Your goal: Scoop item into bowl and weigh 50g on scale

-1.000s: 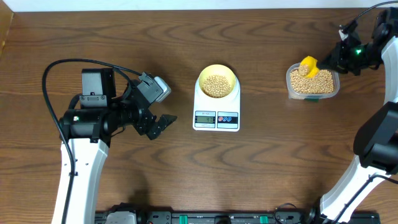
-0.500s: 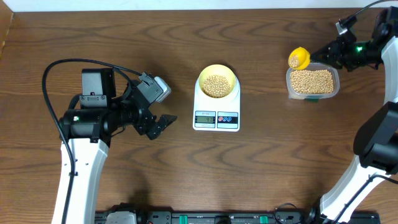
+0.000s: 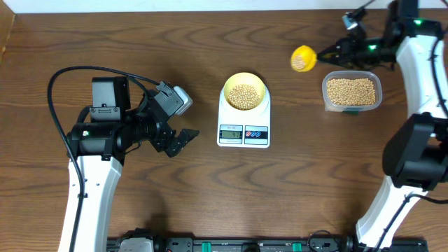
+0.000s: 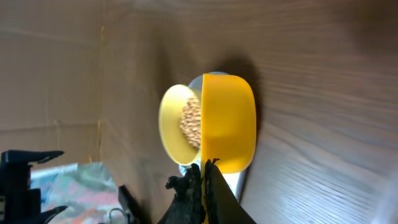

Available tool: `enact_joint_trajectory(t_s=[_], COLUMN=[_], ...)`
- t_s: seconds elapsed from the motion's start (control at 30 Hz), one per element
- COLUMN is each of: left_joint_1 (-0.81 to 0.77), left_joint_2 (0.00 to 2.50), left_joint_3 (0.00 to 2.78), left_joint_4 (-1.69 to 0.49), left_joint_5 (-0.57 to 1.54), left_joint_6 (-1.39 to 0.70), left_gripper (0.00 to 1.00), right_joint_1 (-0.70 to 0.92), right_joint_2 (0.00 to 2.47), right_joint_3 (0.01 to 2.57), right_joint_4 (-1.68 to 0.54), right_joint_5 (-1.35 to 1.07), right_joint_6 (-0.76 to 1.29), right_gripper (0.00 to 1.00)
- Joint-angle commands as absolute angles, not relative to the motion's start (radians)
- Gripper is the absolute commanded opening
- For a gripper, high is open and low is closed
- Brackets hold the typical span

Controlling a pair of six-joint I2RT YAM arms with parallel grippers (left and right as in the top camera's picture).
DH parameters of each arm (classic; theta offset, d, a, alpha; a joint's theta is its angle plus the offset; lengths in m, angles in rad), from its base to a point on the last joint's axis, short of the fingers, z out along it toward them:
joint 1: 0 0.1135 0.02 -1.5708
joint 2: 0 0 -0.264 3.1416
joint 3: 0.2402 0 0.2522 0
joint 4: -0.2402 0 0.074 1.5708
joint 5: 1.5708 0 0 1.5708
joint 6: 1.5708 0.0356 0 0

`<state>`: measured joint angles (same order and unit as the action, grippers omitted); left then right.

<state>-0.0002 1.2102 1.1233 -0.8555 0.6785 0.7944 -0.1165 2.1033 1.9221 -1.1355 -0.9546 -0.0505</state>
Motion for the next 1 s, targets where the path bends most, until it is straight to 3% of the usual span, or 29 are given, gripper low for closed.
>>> enact_joint_trajectory(t_s=[0.0,0.97], left_joint_1=[0.006,0.006], left_joint_2=[1.210,1.210], left_joint_3=[1.128,1.128], left_joint_4=[-0.855,-0.855], left_joint_5=[0.688,0.688], left_joint_6=[0.811,0.811], left_gripper=[0.97,0.98], right_joint_1=[-0.067,0.204], right_joint_2=[2.072,2.072], right_joint_3=[1.917,1.917], right_joint_4=[-1.128,-1.039], right_joint_5=[-1.002,-0.807], right_joint_6=[-0.015,-0.094], right_gripper=[0.01,0.01])
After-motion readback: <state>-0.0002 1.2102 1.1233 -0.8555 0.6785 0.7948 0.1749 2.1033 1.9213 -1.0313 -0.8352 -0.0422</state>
